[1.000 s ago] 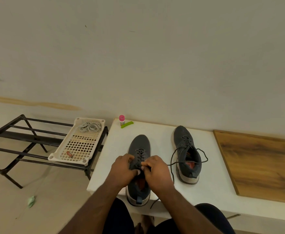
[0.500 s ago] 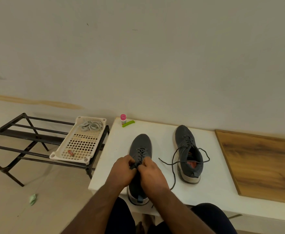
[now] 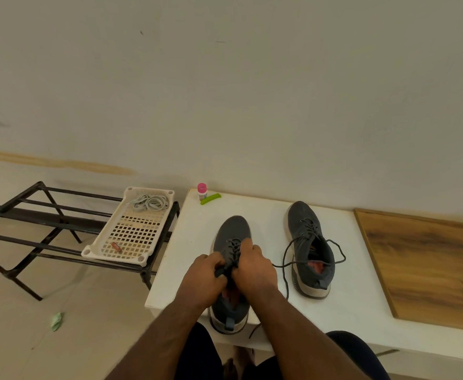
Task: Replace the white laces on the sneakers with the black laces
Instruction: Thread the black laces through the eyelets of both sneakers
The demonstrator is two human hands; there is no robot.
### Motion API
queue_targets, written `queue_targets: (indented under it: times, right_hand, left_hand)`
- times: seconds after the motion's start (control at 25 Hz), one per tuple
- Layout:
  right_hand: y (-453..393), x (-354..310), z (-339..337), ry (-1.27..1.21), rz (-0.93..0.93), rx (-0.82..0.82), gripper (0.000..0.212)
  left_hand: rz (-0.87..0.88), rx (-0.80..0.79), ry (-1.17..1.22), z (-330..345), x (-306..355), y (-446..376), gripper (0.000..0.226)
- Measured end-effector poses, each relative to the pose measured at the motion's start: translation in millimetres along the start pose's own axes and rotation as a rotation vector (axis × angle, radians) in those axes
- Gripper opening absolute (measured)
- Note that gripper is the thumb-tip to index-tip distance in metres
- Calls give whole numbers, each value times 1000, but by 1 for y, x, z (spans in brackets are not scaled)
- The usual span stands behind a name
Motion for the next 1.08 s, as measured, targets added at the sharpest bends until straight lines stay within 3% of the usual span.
queue_targets:
  times: [0.16,0.32,0.52,0.68,0.72,0.8,0.88,0.96,1.08]
  right_hand:
    - [2,3,5,-82,24,32,36]
    - [12,17,8,-202,2,38,52]
    - [4,23,9,-243,62,37,40]
    - [1,23,-9,-369,27,-111,46]
    - [2,33,-24,-404,42,-79,44]
    - [2,66,-65,-429,154,165,34]
    - [6,114,-99,-505,348,412,22]
    - [9,152,-111,-562,538,466,35]
    - [-1,178,-94,-571,647,325,77]
  left_hand:
    - [-25,16,20,1,0,-1,17]
    - [-83,45,24,4,-3,0,22]
    - [-58,58,4,7,1,-10,24]
    - [-140,81,-64,-7,15,-18,39]
    - [-117,131,-128,-10,25,-19,41]
    - [24,182,-106,-4,59,-21,40]
    - [109,70,42,16,95,-26,40]
    - [101,-63,85,41,122,-38,42]
    - [40,-188,32,68,146,-58,46]
Point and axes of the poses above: each hand's wrist, its own y-axis away from the middle knuckle, its own z-axis out of the palm, x = y × z, the point moved 4 cm from there along -y, towards the middle knuckle, and after that the axes turned 2 degrees about -y, right-handed, at the moved point
